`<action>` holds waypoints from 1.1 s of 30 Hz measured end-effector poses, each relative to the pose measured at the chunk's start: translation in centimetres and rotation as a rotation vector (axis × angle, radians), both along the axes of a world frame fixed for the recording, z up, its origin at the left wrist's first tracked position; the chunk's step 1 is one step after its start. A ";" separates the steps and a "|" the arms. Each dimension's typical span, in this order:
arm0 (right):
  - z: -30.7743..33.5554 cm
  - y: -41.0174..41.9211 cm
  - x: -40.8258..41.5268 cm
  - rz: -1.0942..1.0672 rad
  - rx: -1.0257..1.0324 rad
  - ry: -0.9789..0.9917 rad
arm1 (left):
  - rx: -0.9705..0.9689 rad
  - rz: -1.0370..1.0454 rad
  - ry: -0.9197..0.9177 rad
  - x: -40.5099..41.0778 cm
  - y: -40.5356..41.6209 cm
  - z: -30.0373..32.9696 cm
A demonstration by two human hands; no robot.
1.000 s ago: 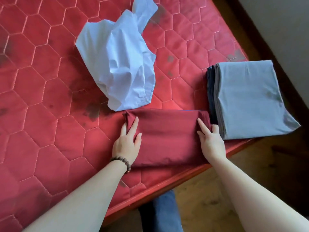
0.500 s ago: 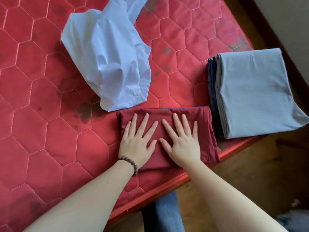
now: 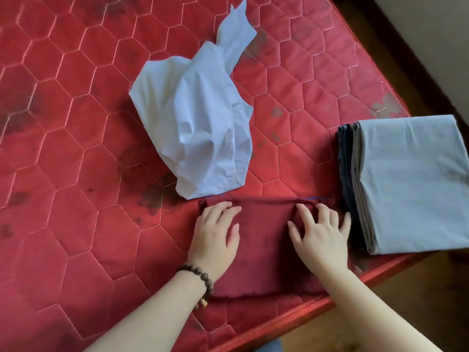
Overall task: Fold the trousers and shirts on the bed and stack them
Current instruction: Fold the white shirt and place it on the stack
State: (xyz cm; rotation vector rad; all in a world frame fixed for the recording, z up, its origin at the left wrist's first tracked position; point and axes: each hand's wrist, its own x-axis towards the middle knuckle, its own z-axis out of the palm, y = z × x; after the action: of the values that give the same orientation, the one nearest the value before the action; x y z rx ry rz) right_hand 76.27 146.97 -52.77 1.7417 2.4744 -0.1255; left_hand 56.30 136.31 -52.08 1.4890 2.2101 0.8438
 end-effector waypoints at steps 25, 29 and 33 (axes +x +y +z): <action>14.5 -6.1 -36.2 0.381 -0.514 0.872 | 0.139 0.485 -0.260 -28.1 -7.1 15.5; 15.1 -15.8 -39.5 0.324 -0.565 0.851 | 0.046 0.483 -0.229 -31.3 -16.4 16.8; 14.6 -26.0 -42.7 0.263 -0.618 0.872 | -0.005 0.516 -0.209 -34.0 -25.7 17.7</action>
State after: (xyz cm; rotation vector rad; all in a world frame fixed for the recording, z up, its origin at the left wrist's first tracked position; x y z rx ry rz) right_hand 33.58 120.94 -38.16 1.2022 2.6441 -1.7170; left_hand 22.26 110.60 -34.36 0.7806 2.4571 1.0842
